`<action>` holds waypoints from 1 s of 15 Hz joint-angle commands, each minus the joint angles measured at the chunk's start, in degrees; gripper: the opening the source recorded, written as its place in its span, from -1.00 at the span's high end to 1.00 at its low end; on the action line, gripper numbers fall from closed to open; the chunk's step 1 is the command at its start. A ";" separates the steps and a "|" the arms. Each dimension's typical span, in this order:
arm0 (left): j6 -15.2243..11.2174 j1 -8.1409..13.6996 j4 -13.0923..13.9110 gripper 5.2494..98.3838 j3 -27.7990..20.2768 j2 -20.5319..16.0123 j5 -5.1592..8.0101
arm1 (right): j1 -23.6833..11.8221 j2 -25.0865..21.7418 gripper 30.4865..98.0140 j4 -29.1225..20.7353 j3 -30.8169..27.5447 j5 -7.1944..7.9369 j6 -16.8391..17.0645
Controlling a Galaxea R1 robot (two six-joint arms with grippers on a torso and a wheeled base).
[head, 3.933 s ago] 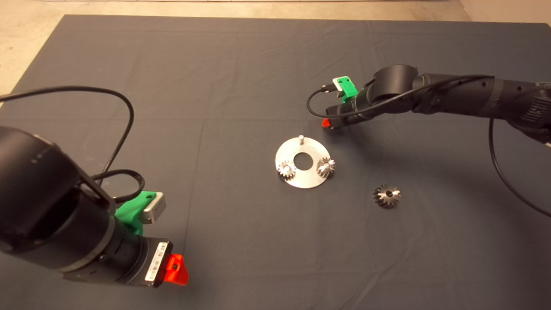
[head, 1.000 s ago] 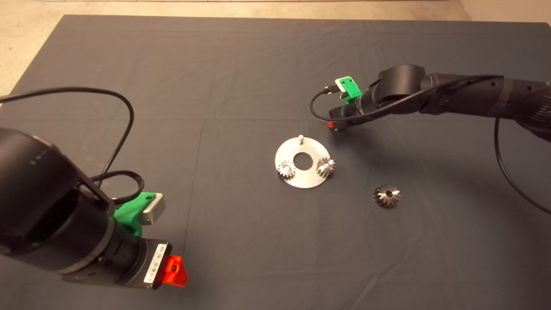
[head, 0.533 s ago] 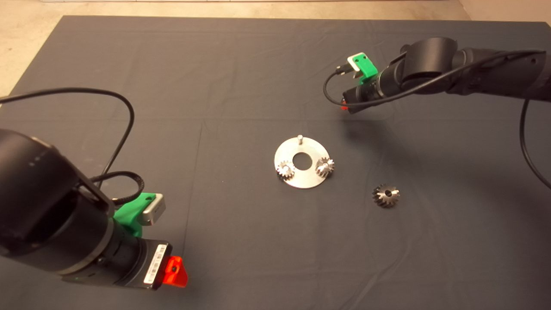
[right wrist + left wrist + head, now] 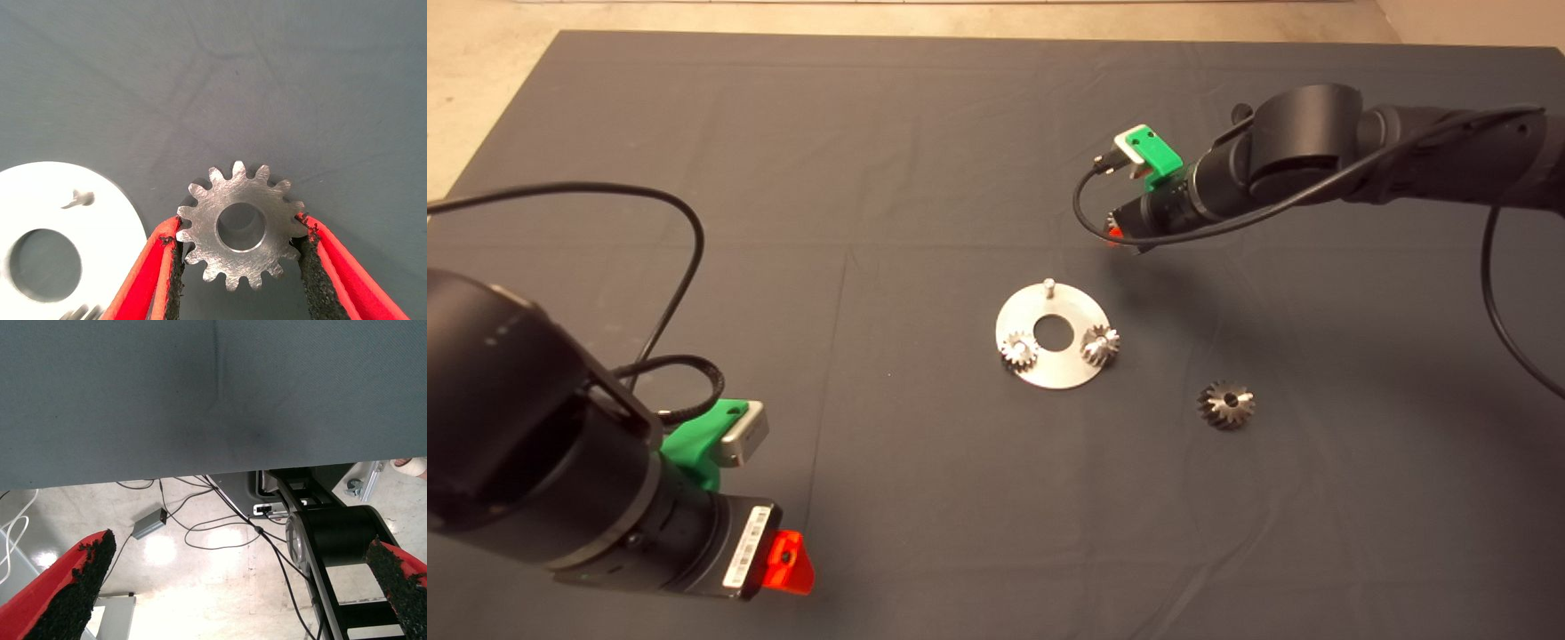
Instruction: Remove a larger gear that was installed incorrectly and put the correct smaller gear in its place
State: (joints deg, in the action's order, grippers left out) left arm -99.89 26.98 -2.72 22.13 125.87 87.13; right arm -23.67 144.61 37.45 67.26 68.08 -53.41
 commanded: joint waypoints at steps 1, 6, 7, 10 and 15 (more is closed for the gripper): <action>-0.31 0.36 0.17 -0.98 -0.87 -0.22 0.33 | -2.26 -1.03 0.74 -1.50 -2.86 -0.50 0.15; -0.37 0.36 0.26 -0.98 -0.87 -0.13 0.33 | -2.26 -0.24 0.74 -2.91 -3.03 -0.50 0.17; -0.34 0.36 0.26 -0.98 -0.87 -0.13 0.33 | -2.26 0.02 0.74 -3.04 -3.03 -0.46 0.23; -0.31 0.36 0.26 -0.98 -0.87 -0.13 0.24 | -2.26 1.92 0.74 -5.80 -2.94 -0.41 2.96; -0.31 0.36 0.26 -0.98 -0.87 -0.13 0.24 | -2.26 5.12 0.74 -6.34 -2.32 -0.41 2.97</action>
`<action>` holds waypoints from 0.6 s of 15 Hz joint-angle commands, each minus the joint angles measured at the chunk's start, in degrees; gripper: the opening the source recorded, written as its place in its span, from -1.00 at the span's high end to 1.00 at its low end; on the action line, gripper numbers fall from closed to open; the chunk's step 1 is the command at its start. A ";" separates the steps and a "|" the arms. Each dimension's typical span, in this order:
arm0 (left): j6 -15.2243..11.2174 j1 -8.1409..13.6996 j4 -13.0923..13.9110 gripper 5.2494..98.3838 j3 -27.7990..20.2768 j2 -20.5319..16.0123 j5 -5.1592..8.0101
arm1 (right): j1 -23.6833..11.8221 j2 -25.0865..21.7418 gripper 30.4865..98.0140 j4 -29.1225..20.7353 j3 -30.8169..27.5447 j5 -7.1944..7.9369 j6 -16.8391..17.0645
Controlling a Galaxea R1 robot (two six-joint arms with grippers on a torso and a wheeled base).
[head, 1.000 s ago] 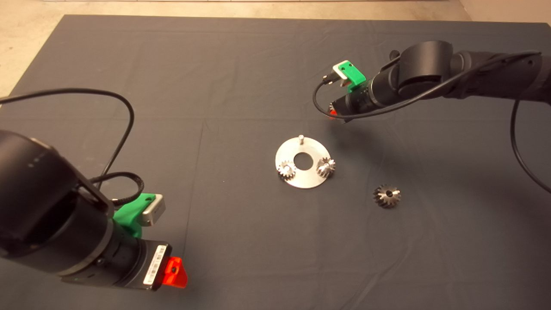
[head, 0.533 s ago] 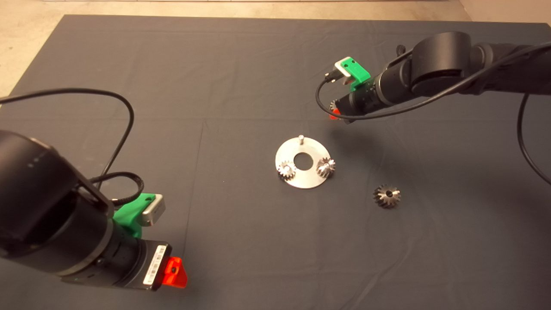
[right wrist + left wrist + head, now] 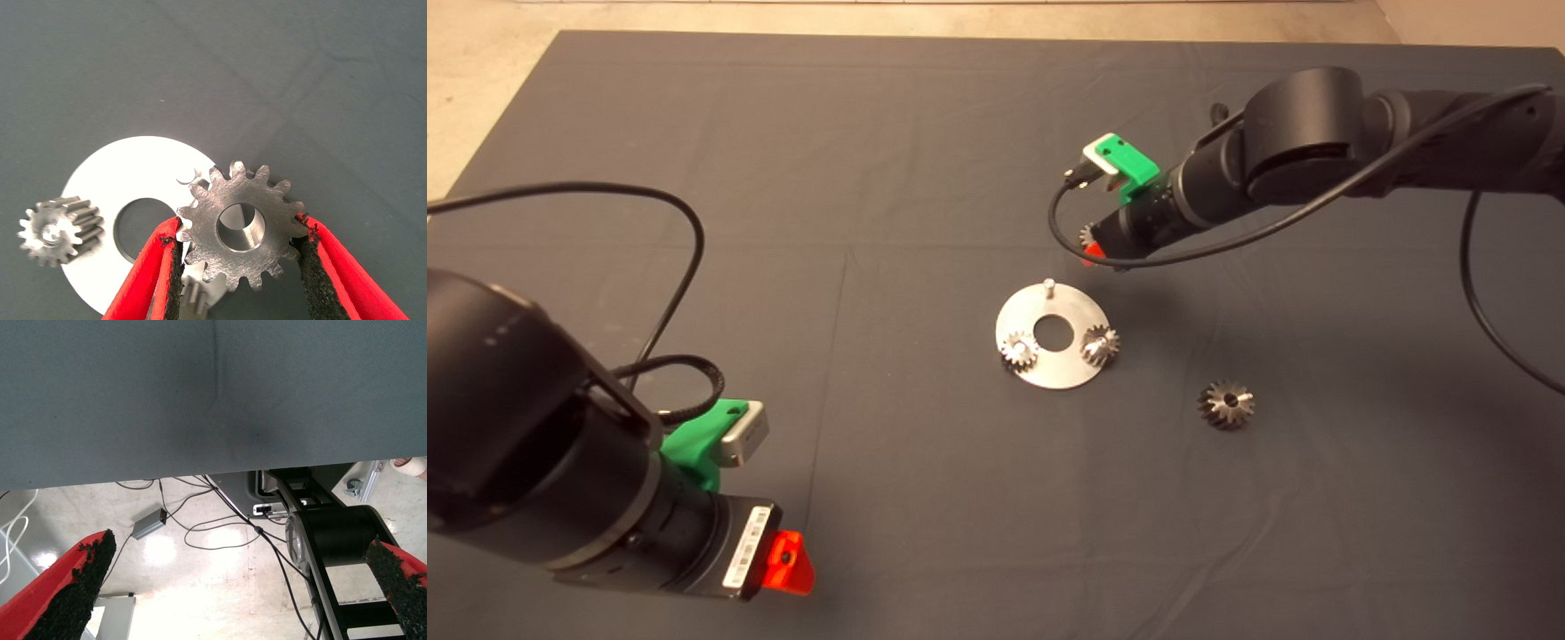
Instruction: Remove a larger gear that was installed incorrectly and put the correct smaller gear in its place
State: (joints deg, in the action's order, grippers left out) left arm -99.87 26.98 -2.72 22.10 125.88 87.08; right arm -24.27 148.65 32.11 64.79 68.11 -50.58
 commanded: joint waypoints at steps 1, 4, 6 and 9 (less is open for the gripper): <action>-0.33 0.36 0.25 -0.98 -0.85 -0.15 0.29 | -1.60 1.63 0.74 -1.00 0.43 -0.43 0.19; -0.33 0.36 0.26 -0.98 -0.85 -0.15 0.29 | -1.57 3.16 0.74 -1.08 2.30 -0.28 0.22; -0.33 0.36 0.25 -0.98 -0.85 -0.15 0.29 | -1.57 4.51 0.74 -1.08 3.92 -0.09 0.22; -0.33 0.36 0.17 -0.98 -0.85 -0.15 0.29 | -1.57 5.20 0.74 -1.17 4.54 0.18 0.30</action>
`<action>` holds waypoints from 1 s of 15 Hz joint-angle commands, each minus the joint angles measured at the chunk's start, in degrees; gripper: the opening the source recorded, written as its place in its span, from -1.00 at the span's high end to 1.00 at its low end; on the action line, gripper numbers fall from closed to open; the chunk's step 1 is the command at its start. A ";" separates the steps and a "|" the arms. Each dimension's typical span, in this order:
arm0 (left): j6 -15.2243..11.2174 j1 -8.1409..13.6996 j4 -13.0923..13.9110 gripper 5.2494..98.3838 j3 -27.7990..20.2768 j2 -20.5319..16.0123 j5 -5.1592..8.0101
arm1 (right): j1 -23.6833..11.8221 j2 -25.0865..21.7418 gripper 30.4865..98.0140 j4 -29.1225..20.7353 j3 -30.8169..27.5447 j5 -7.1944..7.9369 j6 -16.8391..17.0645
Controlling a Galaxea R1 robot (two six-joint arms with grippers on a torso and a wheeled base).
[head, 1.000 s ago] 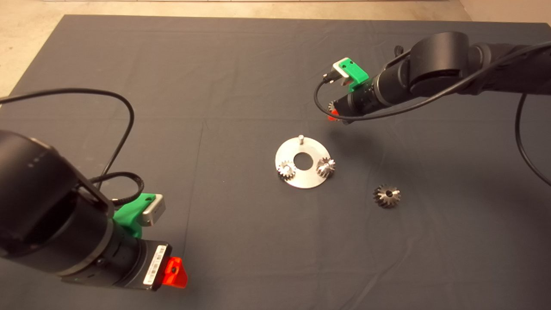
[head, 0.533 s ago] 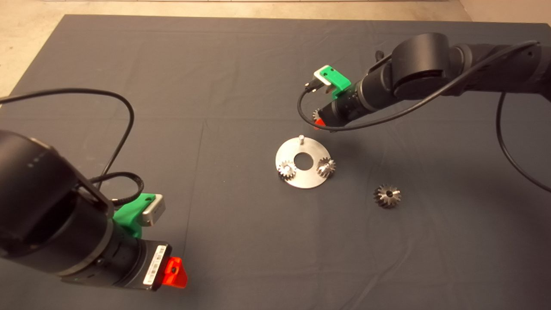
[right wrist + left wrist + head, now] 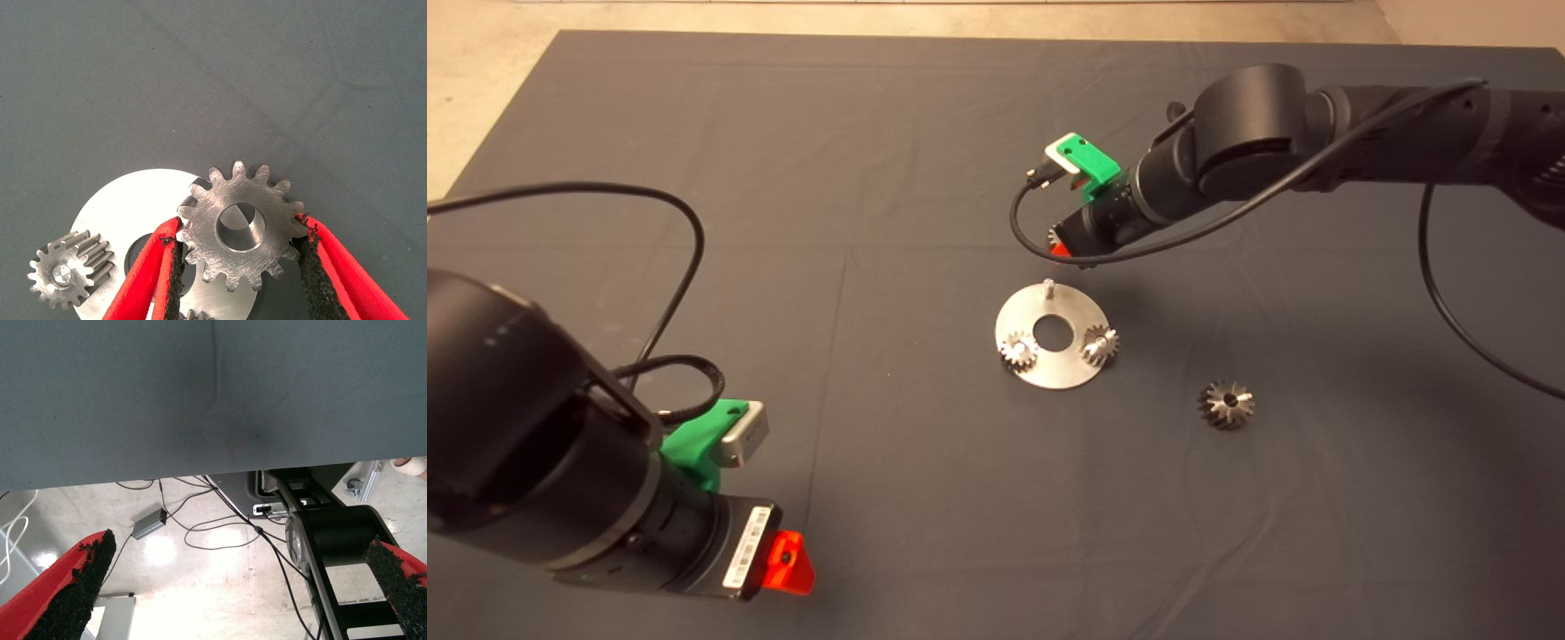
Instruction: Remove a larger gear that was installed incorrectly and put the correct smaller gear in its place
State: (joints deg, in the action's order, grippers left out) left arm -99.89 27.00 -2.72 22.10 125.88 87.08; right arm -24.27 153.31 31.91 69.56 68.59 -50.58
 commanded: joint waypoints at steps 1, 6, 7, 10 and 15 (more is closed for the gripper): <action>-0.22 0.34 0.26 -0.98 -0.85 -0.15 0.37 | -1.57 1.36 0.74 -1.15 -0.26 -0.07 0.31; -0.06 0.34 0.19 -0.98 -0.85 -0.15 0.37 | -1.55 2.05 0.75 -1.94 -0.49 3.03 0.48; -0.13 0.34 0.18 -0.98 -0.85 -0.15 0.37 | -1.48 2.05 0.75 -1.94 -0.58 3.30 0.48; -0.13 0.34 0.26 -0.98 -0.85 -0.15 0.29 | -1.40 2.05 0.75 -1.94 -0.58 3.30 0.57; -0.13 0.34 0.26 -0.98 -0.85 -0.23 0.29 | -1.13 2.05 0.75 -1.85 -0.41 3.30 1.36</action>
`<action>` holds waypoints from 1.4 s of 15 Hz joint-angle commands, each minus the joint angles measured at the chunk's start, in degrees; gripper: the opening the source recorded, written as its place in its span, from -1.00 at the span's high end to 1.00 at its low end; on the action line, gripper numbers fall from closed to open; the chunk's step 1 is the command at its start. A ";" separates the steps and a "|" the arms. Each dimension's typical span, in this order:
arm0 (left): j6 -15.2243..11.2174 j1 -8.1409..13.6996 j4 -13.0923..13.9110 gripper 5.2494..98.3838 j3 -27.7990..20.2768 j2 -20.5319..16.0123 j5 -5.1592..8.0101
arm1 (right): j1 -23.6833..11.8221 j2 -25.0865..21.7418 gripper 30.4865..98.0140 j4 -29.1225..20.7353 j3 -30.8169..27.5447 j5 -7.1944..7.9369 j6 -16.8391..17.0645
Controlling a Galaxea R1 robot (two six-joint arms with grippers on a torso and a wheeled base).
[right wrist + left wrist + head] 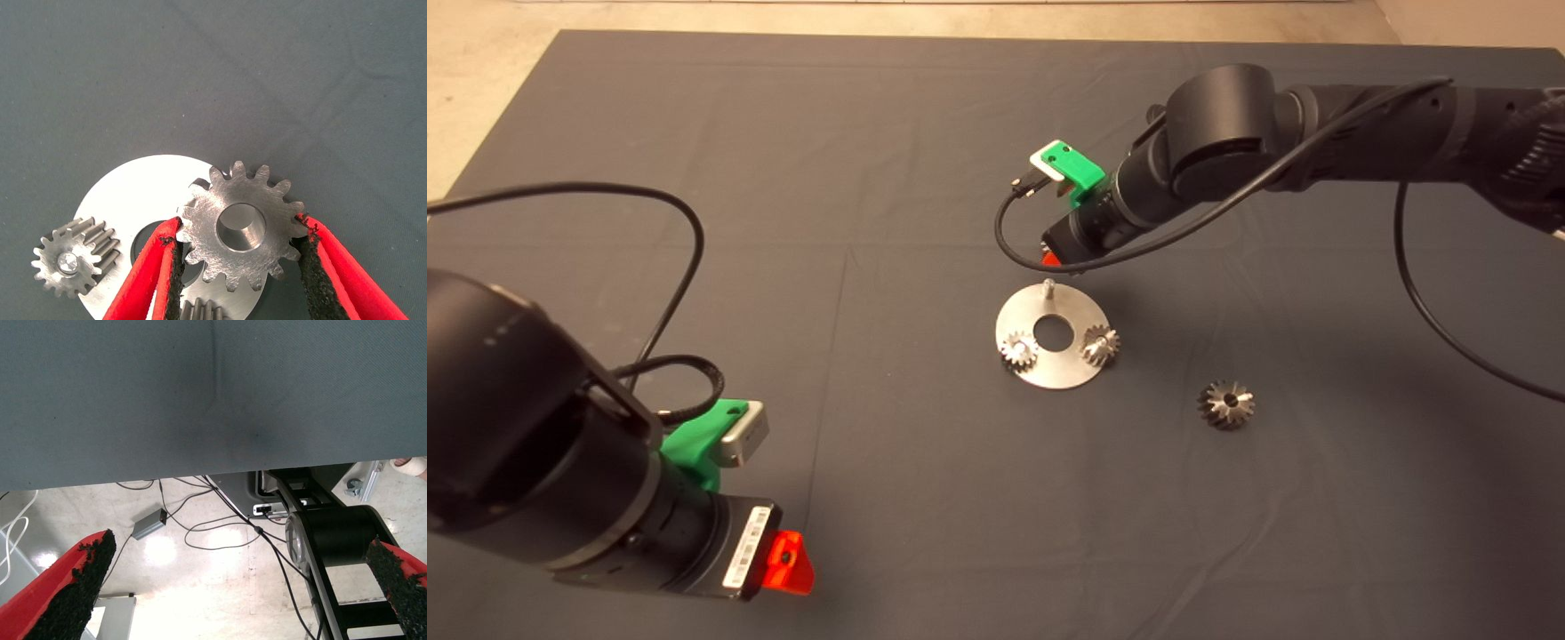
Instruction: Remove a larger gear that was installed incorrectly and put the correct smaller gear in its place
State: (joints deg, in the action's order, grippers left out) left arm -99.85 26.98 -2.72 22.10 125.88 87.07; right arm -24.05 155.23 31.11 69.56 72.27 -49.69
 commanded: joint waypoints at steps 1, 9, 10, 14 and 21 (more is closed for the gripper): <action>-0.17 0.36 0.26 -0.98 -0.85 -0.23 0.36 | -1.21 0.21 0.75 -1.02 -0.32 -0.43 0.56; -0.17 0.36 0.21 -0.98 -0.85 -0.41 0.47 | -0.03 1.17 0.75 -0.88 0.34 -0.46 0.91; -0.17 0.36 0.26 -0.98 -0.85 -0.41 0.47 | 0.05 1.63 0.75 -0.96 1.13 -0.46 1.54; -0.17 0.36 0.26 -0.98 -0.85 -0.41 0.47 | 0.49 1.96 0.75 -0.96 2.32 -0.46 1.88; -0.17 0.36 0.26 -0.98 -0.85 -0.32 0.47 | 1.02 1.88 0.75 -0.96 2.23 -0.37 2.67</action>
State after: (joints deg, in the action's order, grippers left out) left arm -99.87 27.00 -2.72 22.10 125.60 87.14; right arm -21.55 156.95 30.92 72.22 72.11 -47.19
